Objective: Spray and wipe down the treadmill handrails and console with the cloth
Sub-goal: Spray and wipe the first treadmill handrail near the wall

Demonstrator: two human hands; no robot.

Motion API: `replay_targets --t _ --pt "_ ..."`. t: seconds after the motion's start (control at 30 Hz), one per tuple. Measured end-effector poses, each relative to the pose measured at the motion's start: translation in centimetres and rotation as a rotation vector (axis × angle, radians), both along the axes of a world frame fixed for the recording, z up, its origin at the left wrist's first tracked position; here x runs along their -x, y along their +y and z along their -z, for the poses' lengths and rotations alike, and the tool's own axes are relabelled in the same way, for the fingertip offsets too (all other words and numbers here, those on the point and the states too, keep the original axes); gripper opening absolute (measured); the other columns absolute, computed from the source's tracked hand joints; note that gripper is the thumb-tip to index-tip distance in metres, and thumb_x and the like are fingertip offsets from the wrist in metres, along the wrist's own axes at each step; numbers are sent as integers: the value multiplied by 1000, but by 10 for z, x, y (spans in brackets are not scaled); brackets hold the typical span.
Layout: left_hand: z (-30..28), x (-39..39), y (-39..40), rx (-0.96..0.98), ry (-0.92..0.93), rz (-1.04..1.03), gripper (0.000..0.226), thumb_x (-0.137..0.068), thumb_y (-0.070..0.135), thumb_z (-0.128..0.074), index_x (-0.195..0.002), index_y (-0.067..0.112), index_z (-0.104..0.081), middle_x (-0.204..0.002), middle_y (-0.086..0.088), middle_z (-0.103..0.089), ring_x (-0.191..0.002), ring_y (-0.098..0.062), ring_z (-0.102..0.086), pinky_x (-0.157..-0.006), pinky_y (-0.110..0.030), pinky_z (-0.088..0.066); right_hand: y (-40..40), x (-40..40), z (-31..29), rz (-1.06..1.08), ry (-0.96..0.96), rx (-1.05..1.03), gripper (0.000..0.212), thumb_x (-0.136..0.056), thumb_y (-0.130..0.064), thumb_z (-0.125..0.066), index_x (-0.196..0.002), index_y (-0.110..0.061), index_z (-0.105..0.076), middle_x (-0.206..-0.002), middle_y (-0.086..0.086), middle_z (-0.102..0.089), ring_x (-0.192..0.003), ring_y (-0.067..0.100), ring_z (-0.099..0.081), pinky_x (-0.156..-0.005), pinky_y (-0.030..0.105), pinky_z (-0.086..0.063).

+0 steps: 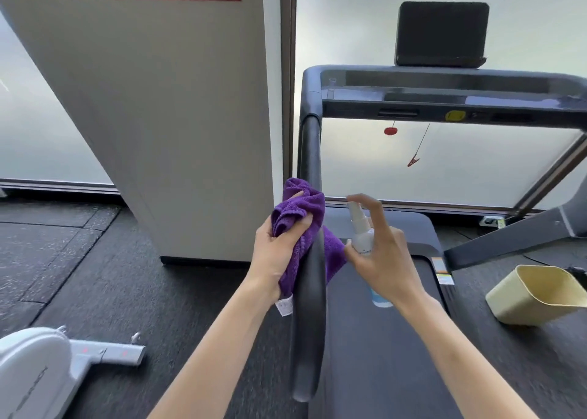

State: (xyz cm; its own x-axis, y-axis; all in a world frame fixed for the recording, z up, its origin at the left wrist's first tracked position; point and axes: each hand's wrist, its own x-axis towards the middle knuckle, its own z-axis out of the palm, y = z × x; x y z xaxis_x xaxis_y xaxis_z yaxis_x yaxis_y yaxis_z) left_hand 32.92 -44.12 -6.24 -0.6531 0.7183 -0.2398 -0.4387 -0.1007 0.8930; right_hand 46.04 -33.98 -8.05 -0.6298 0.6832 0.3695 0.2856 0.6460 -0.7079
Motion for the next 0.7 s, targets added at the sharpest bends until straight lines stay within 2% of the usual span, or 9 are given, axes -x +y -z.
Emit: replay_targets --t 0.1,0.2,0.3,0.4,0.57,0.7 --pt "0 13 20 17 -26 -24 34 -83 13 -73 -116 11 -67 -109 -18 -71 -107 -37 -65 -97 -55 -49 12 12 -3 -1 20 -1 66 -80 -1 -64 -124 -43 -39 -66 -1 -58 -52 13 -46 -47 10 -36" --pt "-3 30 44 22 -9 -8 26 -82 9 -74 -107 14 -68 -106 -17 -71 -102 -34 -68 -95 -51 -52 26 25 -4 2 33 -10 65 -80 -2 -64 -124 -42 -39 -73 9 -60 -50 14 -44 -46 13 -35" --pt "-4 49 71 2 14 14 22 -81 5 -74 -98 18 -69 -99 -14 -71 -93 -29 -68 -91 -46 -55 39 38 -7 24 55 -28 66 -81 -1 -65 -125 -42 -38 -78 8 -60 -51 13 -46 -47 13 -36" --pt "-6 71 101 -6 94 38 24 -81 4 -75 -97 21 -69 -106 -15 -71 -100 -31 -67 -92 -45 -54 52 52 -11 46 84 -23 65 -82 -1 -64 -124 -42 -38 -73 10 -58 -49 19 -45 -45 16 -36" --pt "-9 112 156 46 213 60 23 -80 14 -78 -98 24 -68 -103 -9 -72 -100 -30 -67 -94 -45 -54 70 73 -18 109 73 -22 67 -83 -1 -63 -125 -46 -36 -63 14 -54 -51 25 -47 -45 18 -37" --pt "-13 131 185 80 287 72 17 -81 16 -77 -90 26 -67 -99 -9 -70 -103 -33 -65 -93 -43 -54 78 79 -22 174 56 -22 70 -82 3 -61 -126 -46 -36 -58 -2 -46 -46 14 -44 -44 18 -36"
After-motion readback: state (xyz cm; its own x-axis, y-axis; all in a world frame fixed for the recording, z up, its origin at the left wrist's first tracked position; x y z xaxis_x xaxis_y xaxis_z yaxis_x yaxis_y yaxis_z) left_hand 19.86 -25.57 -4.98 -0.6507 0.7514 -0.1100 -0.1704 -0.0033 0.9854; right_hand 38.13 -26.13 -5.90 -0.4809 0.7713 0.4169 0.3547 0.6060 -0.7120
